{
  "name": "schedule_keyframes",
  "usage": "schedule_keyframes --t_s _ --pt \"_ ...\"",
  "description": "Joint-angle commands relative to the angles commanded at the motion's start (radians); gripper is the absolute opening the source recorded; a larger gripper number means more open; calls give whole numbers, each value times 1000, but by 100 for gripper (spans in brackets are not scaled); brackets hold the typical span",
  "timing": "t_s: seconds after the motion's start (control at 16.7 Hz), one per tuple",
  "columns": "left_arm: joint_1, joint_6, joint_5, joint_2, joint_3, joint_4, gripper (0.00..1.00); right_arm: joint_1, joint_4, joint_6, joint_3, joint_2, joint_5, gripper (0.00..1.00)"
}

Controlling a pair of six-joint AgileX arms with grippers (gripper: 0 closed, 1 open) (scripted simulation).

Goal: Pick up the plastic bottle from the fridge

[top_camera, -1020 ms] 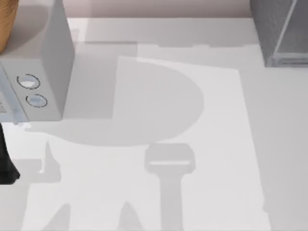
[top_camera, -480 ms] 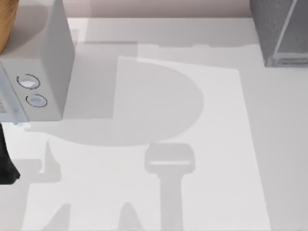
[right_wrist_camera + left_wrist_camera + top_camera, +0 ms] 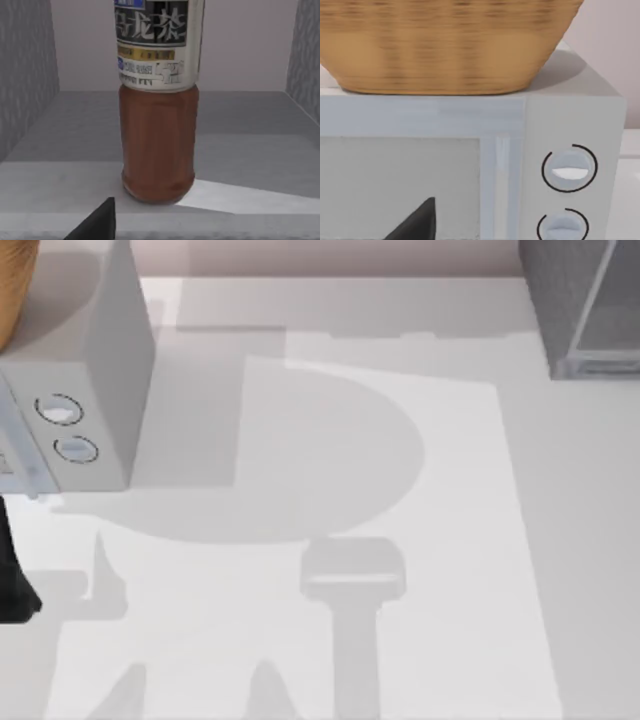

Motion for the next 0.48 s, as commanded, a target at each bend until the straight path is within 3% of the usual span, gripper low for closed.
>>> schedule_keyframes --t_s 0.24,0.48 --pt "0 0 0 0 0 0 100 109 -172 3 281 91 112 100" --pt "0 0 0 0 0 0 100 183 -281 5 415 134 185 100"
